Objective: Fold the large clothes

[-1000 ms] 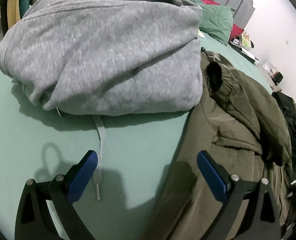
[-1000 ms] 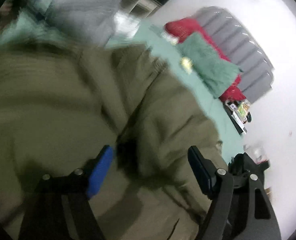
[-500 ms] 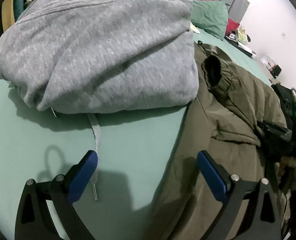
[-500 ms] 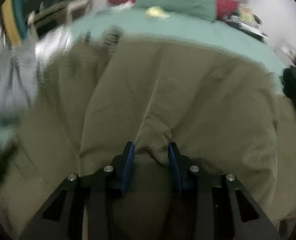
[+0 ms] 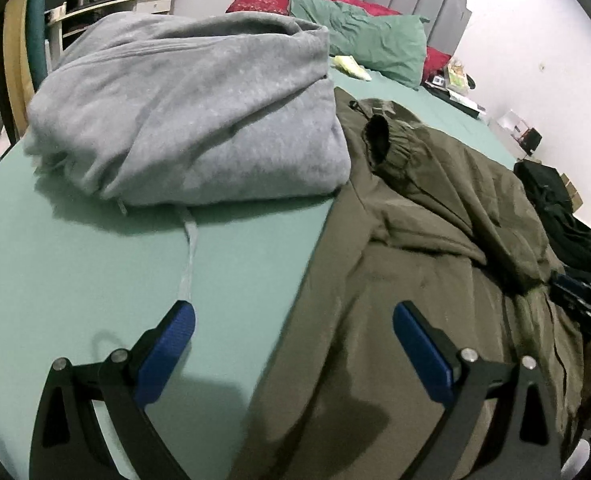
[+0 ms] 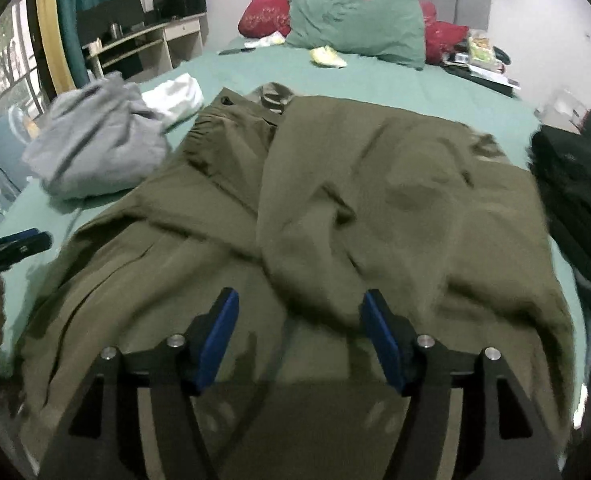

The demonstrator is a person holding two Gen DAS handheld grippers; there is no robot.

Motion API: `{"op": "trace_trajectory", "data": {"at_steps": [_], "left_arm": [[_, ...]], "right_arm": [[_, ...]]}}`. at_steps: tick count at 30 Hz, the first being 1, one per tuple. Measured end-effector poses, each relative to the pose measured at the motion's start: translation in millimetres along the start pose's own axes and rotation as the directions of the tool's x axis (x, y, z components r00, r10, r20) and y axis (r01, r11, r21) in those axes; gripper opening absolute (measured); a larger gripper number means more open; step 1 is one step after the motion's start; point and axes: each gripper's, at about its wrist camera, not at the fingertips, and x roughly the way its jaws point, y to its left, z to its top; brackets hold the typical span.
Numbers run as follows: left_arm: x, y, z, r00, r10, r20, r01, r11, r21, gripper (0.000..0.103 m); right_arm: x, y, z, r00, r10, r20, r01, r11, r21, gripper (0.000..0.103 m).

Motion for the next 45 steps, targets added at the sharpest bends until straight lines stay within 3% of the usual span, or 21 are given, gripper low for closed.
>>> {"op": "trace_trajectory", "data": {"at_steps": [5, 11, 14, 17, 21, 25, 27, 29, 33, 37, 40, 41, 42, 43, 44, 45], "left_arm": [[-21.1, 6.2, -44.0, 0.999, -0.019, -0.041, 0.016, 0.998, -0.054, 0.099], [-53.8, 18.0, -93.1, 1.000, -0.006, -0.012, 0.005, 0.997, -0.081, 0.100], [-55.2, 29.6, -113.2, 0.996, 0.001, -0.090, -0.013, 0.991, -0.132, 0.099], [-59.4, 31.1, -124.8, 0.995, -0.036, -0.092, 0.022, 0.990, -0.141, 0.099], [-49.0, 25.5, -142.6, 0.988, 0.054, -0.143, -0.064, 0.995, -0.072, 0.099], [-56.0, 13.8, -152.8, 0.988, 0.069, -0.139, -0.075, 0.997, -0.035, 0.099], [-58.1, 10.7, -158.1, 0.988, 0.072, -0.138, -0.077, 0.997, -0.032, 0.099], [-56.2, 7.6, -163.1, 0.986, 0.092, -0.141, -0.094, 0.996, -0.006, 0.099], [-52.3, 3.0, -166.6, 0.983, 0.118, -0.143, -0.114, 0.993, 0.038, 0.099], [-53.6, 3.0, -169.3, 0.981, 0.135, -0.136, -0.129, 0.990, 0.049, 0.094], [-53.8, 0.6, -169.9, 0.980, 0.146, -0.133, -0.139, 0.988, 0.061, 0.091], [-55.0, 0.8, -169.9, 0.981, 0.136, -0.135, -0.130, 0.990, 0.053, 0.084], [-55.6, 1.5, -169.5, 0.982, 0.130, -0.136, -0.125, 0.991, 0.045, 0.079], [-57.8, 2.3, -169.5, 0.983, 0.124, -0.132, -0.121, 0.992, 0.036, 0.064], [-59.7, 2.9, -169.5, 0.986, 0.106, -0.129, -0.103, 0.994, 0.029, 0.040], [-61.6, 3.1, -168.6, 0.987, 0.092, -0.129, -0.090, 0.996, 0.020, 0.030]], "right_arm": [[-71.6, -46.6, -55.0, 0.996, -0.086, 0.032, 0.083, 0.992, 0.093, 0.069], [-129.5, -108.0, -144.3, 0.979, -0.203, 0.000, 0.197, 0.951, 0.240, 0.071], [-147.5, -138.3, -193.4, 0.978, -0.208, -0.029, 0.206, 0.920, 0.335, 0.071], [-152.9, -158.4, -226.1, 0.985, -0.164, -0.058, 0.173, 0.898, 0.405, 0.071], [-140.8, -164.7, -260.3, 0.987, -0.116, -0.111, 0.154, 0.875, 0.458, 0.071], [-141.1, -153.3, -261.9, 0.987, -0.148, -0.068, 0.161, 0.834, 0.528, 0.076], [-144.6, -146.8, -263.8, 0.993, -0.115, -0.001, 0.093, 0.801, 0.592, 0.095], [-144.0, -135.3, -260.3, 0.990, -0.141, 0.026, 0.098, 0.798, 0.595, 0.103], [-122.6, -119.5, -266.5, 0.973, -0.227, -0.042, 0.215, 0.827, 0.519, 0.103], [-127.6, -114.1, -275.6, 0.962, -0.272, -0.035, 0.253, 0.831, 0.495, 0.102], [-137.9, -121.2, -286.2, 0.948, -0.315, -0.038, 0.286, 0.798, 0.530, 0.064], [-139.8, -125.9, -289.6, 0.947, -0.318, -0.039, 0.287, 0.787, 0.547, 0.043], [-143.3, -129.8, -292.9, 0.951, -0.308, -0.029, 0.269, 0.777, 0.570, 0.031], [-145.5, -135.7, -297.6, 0.964, -0.267, -0.004, 0.216, 0.770, 0.601, 0.022], [-145.9, -139.0, -299.8, 0.975, -0.222, 0.017, 0.163, 0.762, 0.627, 0.010], [-148.3, -143.8, -304.3, 0.980, -0.189, 0.054, 0.108, 0.746, 0.657, 0.008]]}}
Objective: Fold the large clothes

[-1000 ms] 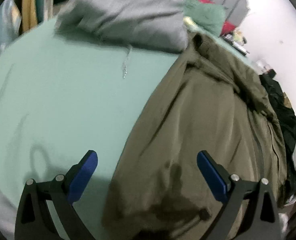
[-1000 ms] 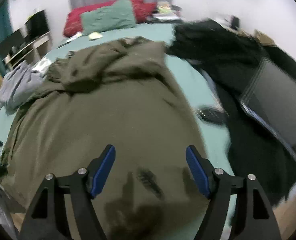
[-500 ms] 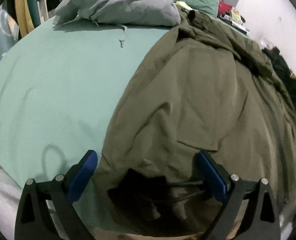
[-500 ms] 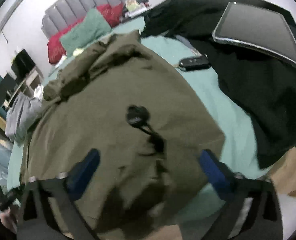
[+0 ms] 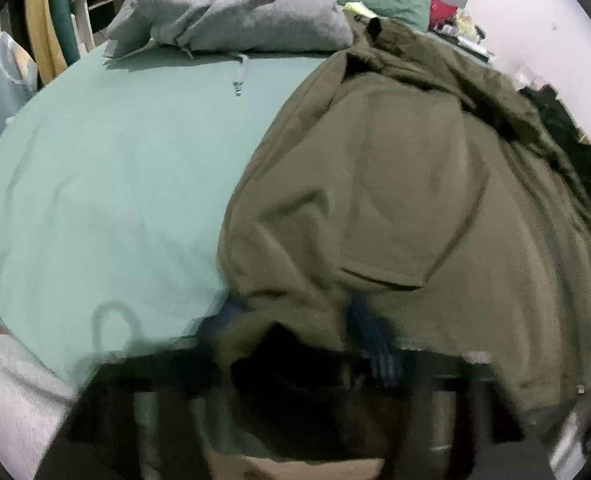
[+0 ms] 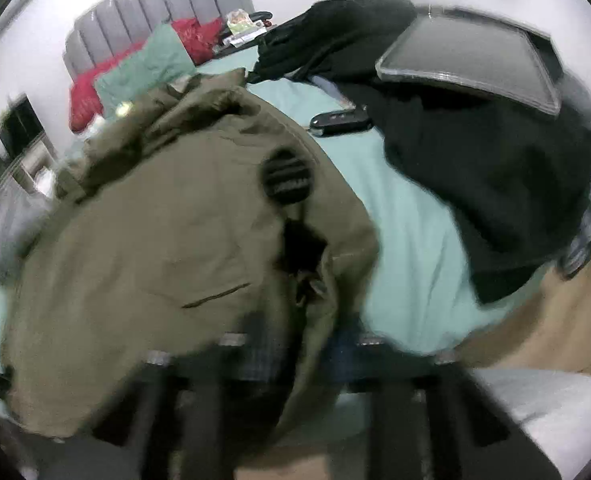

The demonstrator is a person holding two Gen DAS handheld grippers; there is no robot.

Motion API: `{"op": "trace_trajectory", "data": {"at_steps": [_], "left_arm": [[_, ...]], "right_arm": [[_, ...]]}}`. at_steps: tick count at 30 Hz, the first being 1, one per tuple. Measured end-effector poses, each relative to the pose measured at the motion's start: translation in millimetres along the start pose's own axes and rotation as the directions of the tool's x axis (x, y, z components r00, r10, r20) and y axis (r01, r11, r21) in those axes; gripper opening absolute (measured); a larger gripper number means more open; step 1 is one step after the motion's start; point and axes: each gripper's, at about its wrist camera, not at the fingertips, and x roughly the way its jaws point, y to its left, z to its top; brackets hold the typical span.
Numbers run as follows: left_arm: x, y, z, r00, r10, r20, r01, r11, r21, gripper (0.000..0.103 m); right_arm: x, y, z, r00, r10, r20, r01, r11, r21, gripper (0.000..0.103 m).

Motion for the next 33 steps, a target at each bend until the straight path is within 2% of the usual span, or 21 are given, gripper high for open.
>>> {"op": "trace_trajectory", "data": {"at_steps": [1, 2, 5, 9, 14, 19, 22, 33], "left_arm": [[-1.5, -0.6, 0.4, 1.000, 0.002, 0.002, -0.002, 1.000, -0.001, 0.019], [-5.5, -2.7, 0.8, 1.000, 0.009, 0.010, -0.009, 1.000, 0.011, 0.013], [-23.8, -4.7, 1.7, 0.998, -0.013, 0.068, 0.012, 1.000, 0.003, 0.010], [-63.2, -2.2, 2.6, 0.983, -0.047, 0.178, 0.051, 0.999, -0.016, 0.009], [-107.5, -1.4, 1.0, 0.964, -0.091, 0.250, 0.096, 0.995, -0.007, 0.008], [-163.5, 0.6, -5.5, 0.937, -0.129, 0.325, 0.136, 0.991, 0.001, 0.008], [-197.1, 2.6, -14.1, 0.919, -0.154, 0.363, 0.161, 0.987, 0.009, 0.008], [-297.9, 9.1, -41.3, 0.858, -0.230, 0.459, 0.251, 0.968, 0.014, 0.008]], "right_arm": [[-1.6, -3.9, 1.2, 1.000, 0.029, 0.004, -0.029, 0.999, 0.029, 0.008], [-4.8, -8.7, 2.4, 0.998, 0.064, 0.013, -0.065, 0.996, 0.063, 0.007], [-26.9, -7.7, 7.8, 0.985, 0.146, 0.090, -0.154, 0.984, 0.086, 0.006], [-59.3, 4.7, 14.3, 0.968, 0.193, 0.162, -0.199, 0.980, 0.017, 0.005], [-94.2, -2.0, 18.2, 0.938, 0.267, 0.222, -0.278, 0.961, 0.017, 0.005], [-141.0, -11.7, 23.8, 0.909, 0.293, 0.295, -0.308, 0.951, 0.006, 0.004], [-174.0, -23.5, 25.8, 0.884, 0.313, 0.347, -0.339, 0.941, 0.016, 0.004], [-290.1, -20.2, 18.1, 0.805, 0.357, 0.473, -0.344, 0.932, -0.116, 0.004]]}}
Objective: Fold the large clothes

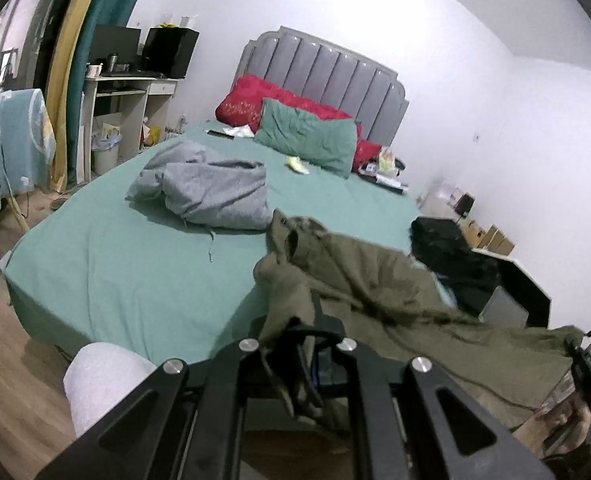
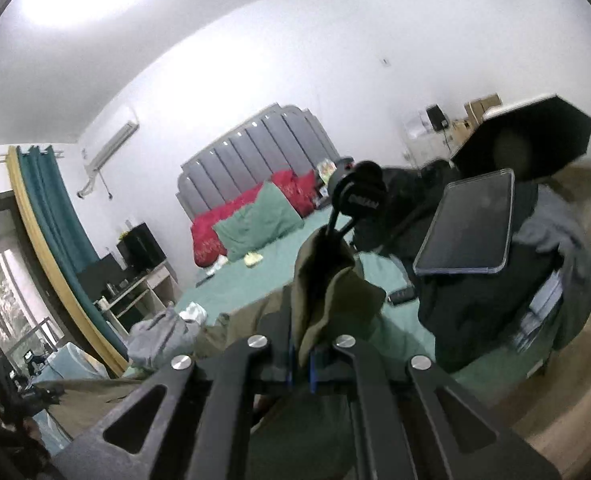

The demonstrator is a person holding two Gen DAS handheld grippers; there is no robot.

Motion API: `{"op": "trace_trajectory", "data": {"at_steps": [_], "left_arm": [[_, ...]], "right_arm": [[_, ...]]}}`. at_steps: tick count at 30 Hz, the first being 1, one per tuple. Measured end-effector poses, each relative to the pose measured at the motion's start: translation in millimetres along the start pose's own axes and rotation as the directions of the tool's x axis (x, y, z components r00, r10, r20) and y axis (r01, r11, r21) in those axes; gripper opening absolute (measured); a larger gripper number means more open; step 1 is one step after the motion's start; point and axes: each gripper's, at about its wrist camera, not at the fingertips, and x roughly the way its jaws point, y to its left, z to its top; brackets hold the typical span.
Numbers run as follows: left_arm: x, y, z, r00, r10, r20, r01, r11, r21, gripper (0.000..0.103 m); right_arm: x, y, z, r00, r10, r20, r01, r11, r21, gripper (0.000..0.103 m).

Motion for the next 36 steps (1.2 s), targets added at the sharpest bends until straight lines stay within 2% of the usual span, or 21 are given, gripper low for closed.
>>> {"op": "trace_trajectory", "data": {"at_steps": [8, 13, 16, 23, 26, 32, 36], "left_arm": [[-51.9, -10.7, 12.7, 0.998, -0.025, 0.062, 0.025, 1.000, 0.005, 0.008], [-30.6, -13.1, 24.1, 0.996, -0.022, 0.086, 0.021, 1.000, 0.010, 0.008], [7.5, -9.6, 33.1, 0.995, -0.024, 0.096, 0.024, 1.000, -0.004, 0.008], [120.6, 0.0, 54.4, 0.999, 0.000, 0.043, 0.002, 0.999, -0.053, 0.008], [165.3, -1.0, 72.0, 0.999, 0.005, 0.034, -0.003, 0.999, -0.047, 0.009], [255.4, -2.7, 118.7, 1.000, -0.019, -0.015, 0.018, 0.993, -0.119, 0.009], [304.6, -13.2, 151.7, 0.999, -0.022, 0.030, 0.025, 0.996, -0.082, 0.009]], "right_arm": [[-39.5, 18.8, 29.2, 0.997, 0.011, 0.072, -0.007, 0.998, -0.056, 0.004], [-21.6, 19.2, 36.7, 0.997, -0.028, 0.071, 0.031, 0.999, -0.043, 0.004], [6.8, 16.7, 32.2, 0.996, -0.058, 0.065, 0.060, 0.998, -0.024, 0.004], [100.3, -0.7, 28.4, 0.990, -0.140, 0.031, 0.139, 0.990, 0.036, 0.004], [145.6, -4.2, 34.6, 0.985, -0.168, 0.038, 0.167, 0.986, 0.018, 0.004], [257.3, -8.9, 59.4, 0.980, -0.197, 0.040, 0.197, 0.980, 0.024, 0.004], [329.0, -4.4, 77.3, 0.971, -0.235, 0.047, 0.236, 0.971, -0.022, 0.004]]}}
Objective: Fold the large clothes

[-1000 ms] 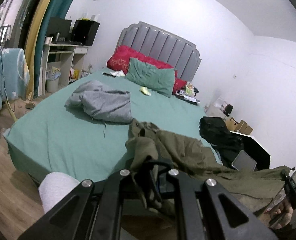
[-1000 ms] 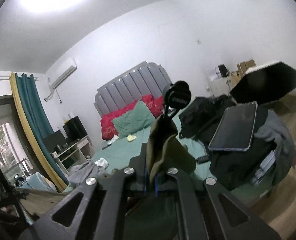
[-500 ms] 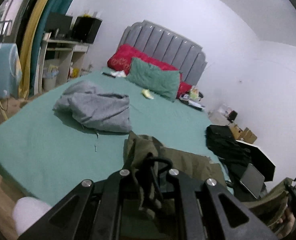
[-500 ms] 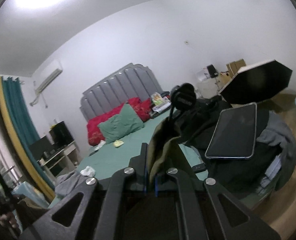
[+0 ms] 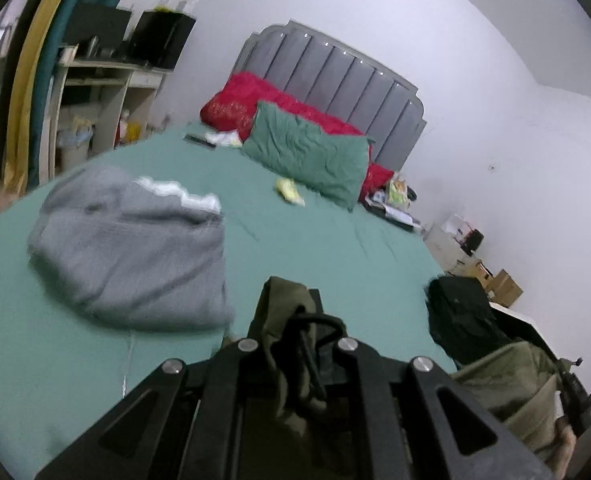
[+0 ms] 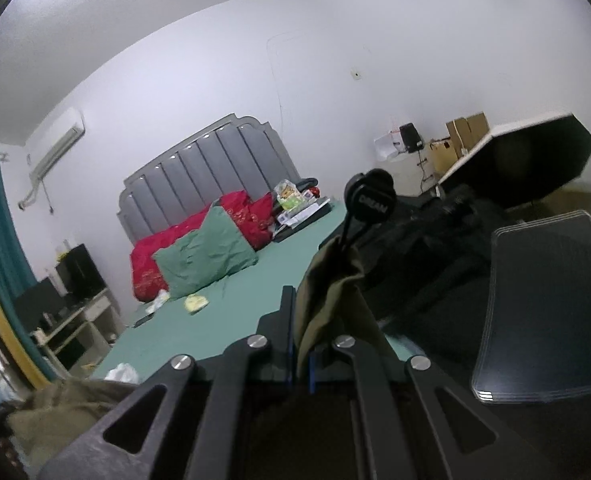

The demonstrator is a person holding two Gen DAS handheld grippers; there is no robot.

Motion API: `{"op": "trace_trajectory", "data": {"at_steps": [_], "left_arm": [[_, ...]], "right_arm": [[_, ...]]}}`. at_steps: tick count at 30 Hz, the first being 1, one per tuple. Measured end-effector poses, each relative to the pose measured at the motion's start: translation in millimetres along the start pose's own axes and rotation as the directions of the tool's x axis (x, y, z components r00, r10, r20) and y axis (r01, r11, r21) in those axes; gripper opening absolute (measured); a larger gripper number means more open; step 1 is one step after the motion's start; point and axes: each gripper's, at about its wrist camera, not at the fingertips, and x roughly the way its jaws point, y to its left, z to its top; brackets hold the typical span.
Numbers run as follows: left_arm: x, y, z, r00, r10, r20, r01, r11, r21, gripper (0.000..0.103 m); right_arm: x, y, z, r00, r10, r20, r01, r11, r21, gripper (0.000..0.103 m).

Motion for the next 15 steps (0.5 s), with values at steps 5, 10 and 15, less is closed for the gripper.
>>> {"op": "trace_trajectory", "data": {"at_steps": [5, 10, 15], "left_arm": [[86.7, 9.9, 20.5, 0.989, 0.053, -0.141, -0.059, 0.998, -0.036, 0.085], [88.5, 31.3, -8.8, 0.979, 0.144, -0.144, -0.143, 0.990, 0.018, 0.093], [78.7, 48.2, -61.6, 0.943, 0.237, -0.233, -0.208, 0.968, 0.142, 0.095]], "right_arm": [[110.1, 13.1, -9.7, 0.988, -0.113, -0.107, 0.106, 0.992, -0.061, 0.016], [135.9, 5.3, -37.6, 0.980, -0.137, -0.147, 0.126, 0.989, -0.081, 0.078], [99.2, 14.7, -71.4, 0.973, -0.108, -0.205, 0.061, 0.973, -0.221, 0.080]]}}
